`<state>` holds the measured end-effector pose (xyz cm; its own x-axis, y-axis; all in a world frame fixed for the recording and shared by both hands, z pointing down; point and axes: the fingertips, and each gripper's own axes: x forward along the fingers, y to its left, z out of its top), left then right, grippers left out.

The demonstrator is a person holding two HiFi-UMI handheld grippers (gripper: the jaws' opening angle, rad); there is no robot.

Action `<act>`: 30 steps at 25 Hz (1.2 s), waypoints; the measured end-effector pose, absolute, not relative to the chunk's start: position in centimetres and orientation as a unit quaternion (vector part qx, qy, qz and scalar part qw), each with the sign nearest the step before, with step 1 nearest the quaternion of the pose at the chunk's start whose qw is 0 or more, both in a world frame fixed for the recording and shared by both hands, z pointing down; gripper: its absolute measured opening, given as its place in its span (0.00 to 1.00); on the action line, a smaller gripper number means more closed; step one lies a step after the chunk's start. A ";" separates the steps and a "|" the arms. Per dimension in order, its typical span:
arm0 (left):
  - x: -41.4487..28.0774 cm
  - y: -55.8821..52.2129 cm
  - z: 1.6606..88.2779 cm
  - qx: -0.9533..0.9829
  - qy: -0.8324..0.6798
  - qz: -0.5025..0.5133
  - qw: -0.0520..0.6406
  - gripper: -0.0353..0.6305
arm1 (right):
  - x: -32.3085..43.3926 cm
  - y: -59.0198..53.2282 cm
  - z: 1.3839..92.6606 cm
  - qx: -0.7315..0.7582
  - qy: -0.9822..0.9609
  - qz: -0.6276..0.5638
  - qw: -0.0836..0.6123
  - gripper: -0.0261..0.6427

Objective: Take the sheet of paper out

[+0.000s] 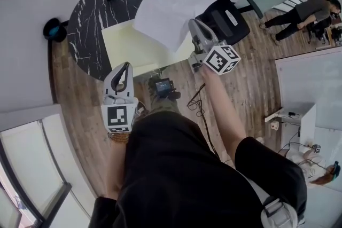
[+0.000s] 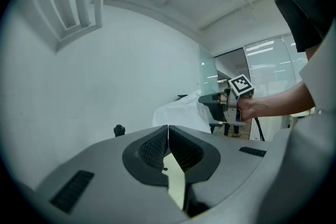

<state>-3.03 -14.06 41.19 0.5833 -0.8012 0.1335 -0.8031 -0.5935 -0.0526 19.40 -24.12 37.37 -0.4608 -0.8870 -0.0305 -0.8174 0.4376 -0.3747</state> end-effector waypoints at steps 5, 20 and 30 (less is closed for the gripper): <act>-3.1 -14.0 40.5 0.886 -0.459 0.065 0.005 0.06 | 17.9 -23.0 33.4 -0.495 0.851 -0.124 0.124 0.04; -3.5 -14.0 37.0 0.875 -0.482 0.039 0.004 0.06 | 13.8 -19.3 25.7 -0.487 0.862 -0.022 0.138 0.04; -4.7 -13.5 35.8 0.865 -0.501 0.031 -0.002 0.06 | 11.6 -16.7 24.3 -0.492 0.862 0.050 0.109 0.04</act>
